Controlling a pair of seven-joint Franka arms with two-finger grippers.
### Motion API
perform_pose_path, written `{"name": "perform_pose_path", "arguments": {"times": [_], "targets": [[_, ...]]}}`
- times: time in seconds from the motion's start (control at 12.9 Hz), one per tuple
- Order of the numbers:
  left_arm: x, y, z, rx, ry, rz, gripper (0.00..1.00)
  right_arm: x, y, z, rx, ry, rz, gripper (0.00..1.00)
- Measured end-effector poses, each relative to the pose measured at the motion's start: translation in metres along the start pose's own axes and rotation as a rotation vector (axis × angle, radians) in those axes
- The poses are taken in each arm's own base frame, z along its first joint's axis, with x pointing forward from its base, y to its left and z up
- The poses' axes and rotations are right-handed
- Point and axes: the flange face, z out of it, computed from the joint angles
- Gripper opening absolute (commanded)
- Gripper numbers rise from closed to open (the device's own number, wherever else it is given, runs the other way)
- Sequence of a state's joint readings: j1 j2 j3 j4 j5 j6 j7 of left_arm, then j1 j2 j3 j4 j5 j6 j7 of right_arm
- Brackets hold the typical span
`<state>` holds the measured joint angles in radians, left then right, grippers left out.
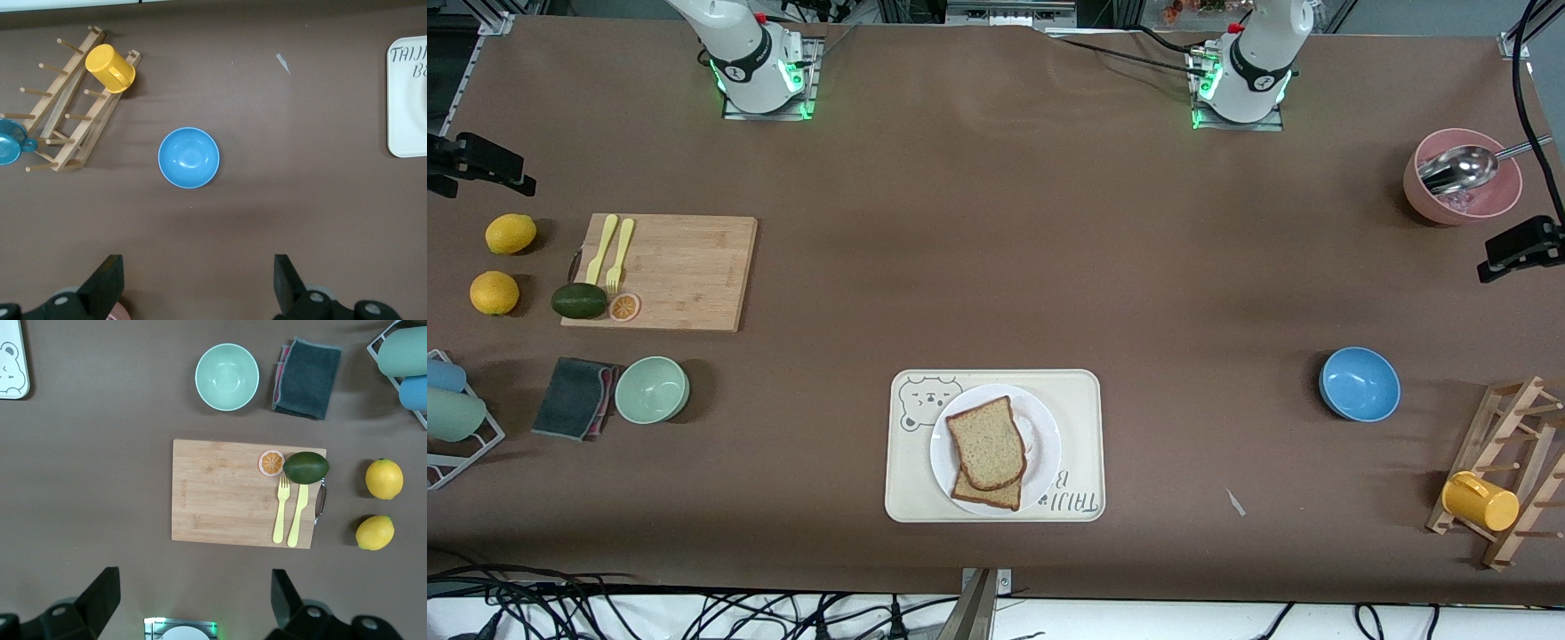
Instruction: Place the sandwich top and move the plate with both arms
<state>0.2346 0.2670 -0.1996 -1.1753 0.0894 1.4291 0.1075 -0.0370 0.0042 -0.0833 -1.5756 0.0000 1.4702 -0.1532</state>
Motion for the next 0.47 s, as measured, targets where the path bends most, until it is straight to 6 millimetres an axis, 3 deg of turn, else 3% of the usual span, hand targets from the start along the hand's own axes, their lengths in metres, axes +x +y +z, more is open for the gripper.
{"name": "perform_pose_path", "arguments": {"times": [0.16, 0.47], "targets": [[-0.011, 0.003, -0.008, 0.002, -0.019, 0.03, 0.9, 0.0, 0.0, 0.0, 0.0, 0.0, 0.0, 1.0], [-0.041, 0.022, 0.002, 0.023, -0.054, 0.082, 0.93, 0.0, 0.0, 0.0, 0.0, 0.0, 0.0, 1.0]]}}
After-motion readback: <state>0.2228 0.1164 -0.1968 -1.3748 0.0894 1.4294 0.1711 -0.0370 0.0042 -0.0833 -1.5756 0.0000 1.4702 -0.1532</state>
